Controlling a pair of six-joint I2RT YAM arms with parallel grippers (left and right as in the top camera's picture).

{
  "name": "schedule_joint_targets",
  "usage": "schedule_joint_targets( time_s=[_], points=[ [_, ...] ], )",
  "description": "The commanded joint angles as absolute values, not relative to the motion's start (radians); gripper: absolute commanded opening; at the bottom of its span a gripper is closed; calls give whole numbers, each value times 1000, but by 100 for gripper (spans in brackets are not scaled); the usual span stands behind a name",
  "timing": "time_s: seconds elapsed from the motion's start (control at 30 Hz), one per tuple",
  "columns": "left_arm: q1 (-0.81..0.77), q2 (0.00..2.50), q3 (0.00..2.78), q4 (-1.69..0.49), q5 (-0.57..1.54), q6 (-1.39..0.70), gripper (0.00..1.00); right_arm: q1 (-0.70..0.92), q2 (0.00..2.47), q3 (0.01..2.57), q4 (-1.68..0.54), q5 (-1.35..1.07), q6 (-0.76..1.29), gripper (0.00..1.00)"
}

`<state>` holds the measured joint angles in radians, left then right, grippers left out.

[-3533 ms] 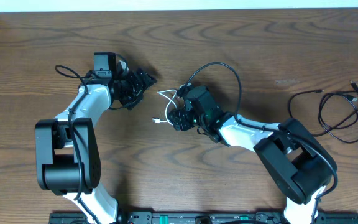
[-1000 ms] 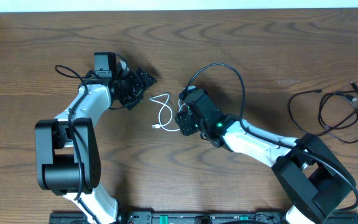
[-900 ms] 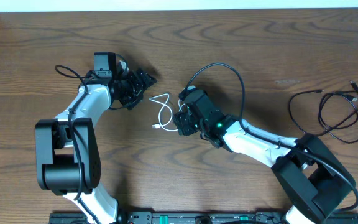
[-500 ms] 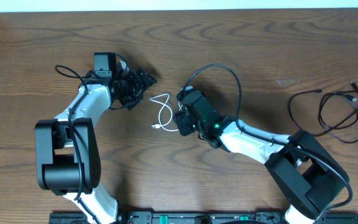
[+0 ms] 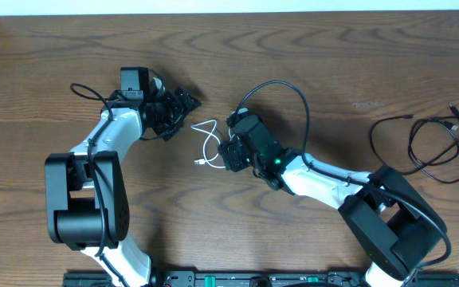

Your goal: Untangle cables

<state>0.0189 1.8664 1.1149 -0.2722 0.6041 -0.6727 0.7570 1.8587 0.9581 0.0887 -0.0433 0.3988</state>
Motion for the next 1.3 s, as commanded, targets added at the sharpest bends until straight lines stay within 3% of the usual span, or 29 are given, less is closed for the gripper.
schedule_joint_targets(
  time_s=[0.0,0.1,0.23,0.87,1.27],
  points=[
    [21,1874,1109,-275,617,-658,86,767,1870,953,90,-26,396,69],
    [21,1874,1109,-275,617,-659,86,768,1870,953,90,-26,396,77],
    [21,1874,1109,-275,617,-659,86,768,1870,953,93,-26,396,79],
    [21,1874,1109,-274,617,-659,86,771,1894,953,224,-25,396,74],
    [21,1874,1109,-274,617,-659,86,774,1943,953,264,-26,396,80]
  ],
)
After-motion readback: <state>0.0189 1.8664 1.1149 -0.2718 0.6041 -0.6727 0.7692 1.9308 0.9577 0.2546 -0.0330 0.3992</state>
